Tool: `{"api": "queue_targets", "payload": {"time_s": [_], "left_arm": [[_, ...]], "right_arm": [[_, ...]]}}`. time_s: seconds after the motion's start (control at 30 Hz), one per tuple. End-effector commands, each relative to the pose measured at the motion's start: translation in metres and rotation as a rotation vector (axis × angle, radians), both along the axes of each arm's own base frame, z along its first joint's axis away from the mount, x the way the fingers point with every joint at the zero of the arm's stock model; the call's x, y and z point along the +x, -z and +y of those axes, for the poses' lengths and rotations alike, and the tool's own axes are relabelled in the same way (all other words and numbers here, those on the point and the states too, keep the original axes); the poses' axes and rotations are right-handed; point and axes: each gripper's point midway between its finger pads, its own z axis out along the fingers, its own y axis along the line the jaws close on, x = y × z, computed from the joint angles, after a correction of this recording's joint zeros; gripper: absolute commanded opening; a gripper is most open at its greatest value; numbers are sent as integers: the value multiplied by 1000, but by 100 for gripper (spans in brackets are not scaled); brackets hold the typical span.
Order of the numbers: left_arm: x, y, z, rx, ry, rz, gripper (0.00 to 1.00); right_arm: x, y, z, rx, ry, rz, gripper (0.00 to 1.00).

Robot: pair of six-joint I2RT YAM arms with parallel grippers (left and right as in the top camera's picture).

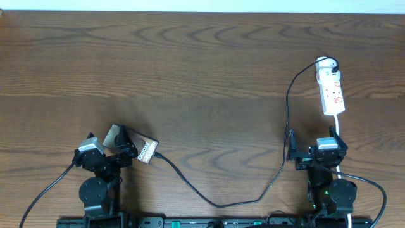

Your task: Plug charger to phone and switch on socket

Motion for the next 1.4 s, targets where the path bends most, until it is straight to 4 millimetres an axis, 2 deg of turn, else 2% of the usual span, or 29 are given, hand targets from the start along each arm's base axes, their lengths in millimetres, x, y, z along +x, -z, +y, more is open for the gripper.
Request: {"api": "queue_targets", "payload": {"time_s": [0.0, 0.27, 1.37], "left_arm": [[0, 17, -2, -4, 7, 58, 92], [0, 23, -2, -7, 7, 84, 92], [0, 23, -2, -7, 7, 84, 92]], "right_arm": [[0, 0, 0, -14, 2, -2, 99], [0, 0, 0, -15, 2, -2, 99], [0, 0, 0, -14, 2, -2, 99]]}}
